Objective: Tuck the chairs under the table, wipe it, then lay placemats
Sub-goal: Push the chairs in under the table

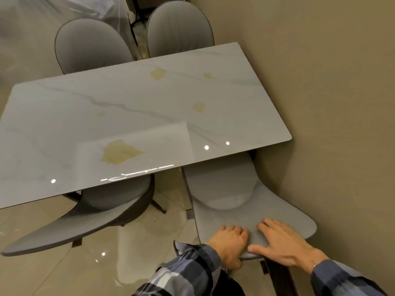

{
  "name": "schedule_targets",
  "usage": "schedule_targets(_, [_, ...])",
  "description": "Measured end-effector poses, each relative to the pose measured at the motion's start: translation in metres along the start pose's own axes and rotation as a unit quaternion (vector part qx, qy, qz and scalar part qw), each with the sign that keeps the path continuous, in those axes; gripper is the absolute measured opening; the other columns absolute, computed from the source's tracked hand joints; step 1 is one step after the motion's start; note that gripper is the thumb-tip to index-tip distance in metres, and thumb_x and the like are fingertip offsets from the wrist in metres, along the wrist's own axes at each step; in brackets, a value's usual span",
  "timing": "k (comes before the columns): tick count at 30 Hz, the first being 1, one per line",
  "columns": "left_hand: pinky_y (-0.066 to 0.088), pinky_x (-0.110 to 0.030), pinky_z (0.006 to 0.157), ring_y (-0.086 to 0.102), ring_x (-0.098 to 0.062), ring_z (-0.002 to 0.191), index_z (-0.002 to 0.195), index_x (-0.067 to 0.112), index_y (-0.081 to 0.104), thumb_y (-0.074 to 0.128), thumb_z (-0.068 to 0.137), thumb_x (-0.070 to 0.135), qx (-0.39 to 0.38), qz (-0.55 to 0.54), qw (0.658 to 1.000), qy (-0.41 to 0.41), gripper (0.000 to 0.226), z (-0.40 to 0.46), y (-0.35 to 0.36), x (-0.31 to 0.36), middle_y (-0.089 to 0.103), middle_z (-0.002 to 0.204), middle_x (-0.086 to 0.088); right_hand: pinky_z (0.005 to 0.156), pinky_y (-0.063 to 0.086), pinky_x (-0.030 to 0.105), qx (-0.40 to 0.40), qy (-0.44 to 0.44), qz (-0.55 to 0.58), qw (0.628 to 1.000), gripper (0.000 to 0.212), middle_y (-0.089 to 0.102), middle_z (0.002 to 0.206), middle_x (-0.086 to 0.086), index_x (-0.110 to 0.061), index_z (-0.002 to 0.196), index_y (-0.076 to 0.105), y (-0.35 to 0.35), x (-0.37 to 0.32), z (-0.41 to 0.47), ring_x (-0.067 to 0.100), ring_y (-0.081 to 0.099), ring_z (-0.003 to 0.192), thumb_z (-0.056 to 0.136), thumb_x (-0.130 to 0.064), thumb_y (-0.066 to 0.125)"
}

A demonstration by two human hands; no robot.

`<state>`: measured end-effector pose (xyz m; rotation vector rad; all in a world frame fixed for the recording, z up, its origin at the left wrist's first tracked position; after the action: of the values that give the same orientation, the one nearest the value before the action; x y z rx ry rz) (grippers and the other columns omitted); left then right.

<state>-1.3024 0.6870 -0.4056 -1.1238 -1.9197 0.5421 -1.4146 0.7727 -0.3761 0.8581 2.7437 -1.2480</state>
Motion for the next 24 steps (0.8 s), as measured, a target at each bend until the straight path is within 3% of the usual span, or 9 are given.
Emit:
schedule_targets(5, [0.042, -0.05, 0.099, 0.055, -0.038, 0.108, 0.145, 0.017, 0.025, 0.071, 0.077, 0.029, 0.051, 0.054, 0.996, 0.042, 0.084, -0.002, 0.004, 0.005, 0.053, 0.124, -0.017, 0.108, 0.033, 0.03, 0.03, -0.044, -0.004, 0.999, 0.09, 0.043, 0.139, -0.004, -0.025, 0.138, 0.043, -0.003, 0.019, -0.015, 0.014, 0.042, 0.127, 0.076, -0.089, 0.029])
schedule_targets(8, [0.051, -0.041, 0.088, 0.062, -0.032, 0.094, 0.142, 0.017, 0.032, 0.06, 0.087, 0.032, 0.121, 0.087, 0.986, 0.07, 0.064, -0.011, 0.016, 0.002, 0.06, 0.112, -0.011, 0.1, 0.042, 0.031, 0.03, -0.083, -0.069, 0.994, 0.083, 0.051, 0.124, -0.007, -0.027, 0.128, 0.052, -0.001, 0.03, -0.015, 0.015, 0.053, 0.115, 0.072, -0.086, 0.04])
schedule_targets(10, [0.057, -0.033, 0.076, 0.065, -0.024, 0.086, 0.137, 0.017, 0.042, 0.057, 0.088, 0.032, 0.139, 0.091, 0.984, 0.065, 0.053, -0.018, 0.025, -0.007, 0.063, 0.106, -0.003, 0.077, 0.056, 0.031, 0.06, -0.093, -0.093, 0.989, 0.061, 0.061, 0.1, -0.006, -0.027, 0.104, 0.065, 0.008, 0.045, -0.005, 0.015, 0.066, 0.089, 0.061, -0.07, 0.069])
schedule_targets(12, [0.058, -0.031, 0.069, 0.066, -0.02, 0.083, 0.134, 0.017, 0.047, 0.056, 0.089, 0.031, 0.16, 0.084, 0.981, 0.07, 0.048, -0.022, 0.026, -0.016, 0.064, 0.104, -0.001, 0.056, 0.057, 0.027, 0.113, -0.103, -0.095, 0.984, 0.048, 0.063, 0.08, -0.007, -0.027, 0.084, 0.067, 0.01, 0.052, 0.004, 0.014, 0.065, 0.067, 0.046, -0.05, 0.084])
schedule_targets(16, [0.057, -0.032, 0.062, 0.066, -0.021, 0.081, 0.132, 0.013, 0.051, 0.049, 0.091, 0.028, 0.206, 0.106, 0.969, 0.086, 0.044, -0.028, 0.011, -0.039, 0.066, 0.102, -0.004, 0.051, 0.056, 0.028, 0.19, -0.152, -0.107, 0.964, 0.044, 0.067, 0.078, -0.002, -0.018, 0.086, 0.071, 0.005, 0.037, 0.02, 0.016, 0.065, 0.064, 0.048, -0.035, 0.087])
schedule_targets(24, [0.06, -0.04, 0.063, 0.068, -0.028, 0.088, 0.135, 0.009, 0.047, 0.044, 0.096, 0.025, 0.15, 0.135, 0.979, 0.039, 0.043, -0.051, -0.005, -0.103, 0.066, 0.108, -0.011, 0.045, 0.05, 0.032, 0.265, -0.188, -0.095, 0.941, 0.031, 0.062, 0.07, 0.002, -0.013, 0.08, 0.068, 0.003, -0.015, 0.048, 0.021, 0.061, 0.057, 0.054, -0.017, 0.084])
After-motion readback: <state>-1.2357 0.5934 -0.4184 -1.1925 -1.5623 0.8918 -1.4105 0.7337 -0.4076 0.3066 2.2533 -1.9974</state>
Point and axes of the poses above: each hand's wrist, its own z-axis towards the middle knuckle, its own y-axis out of the palm, x = y × z, the point moved 5 cm from there along z, towards the middle knuckle
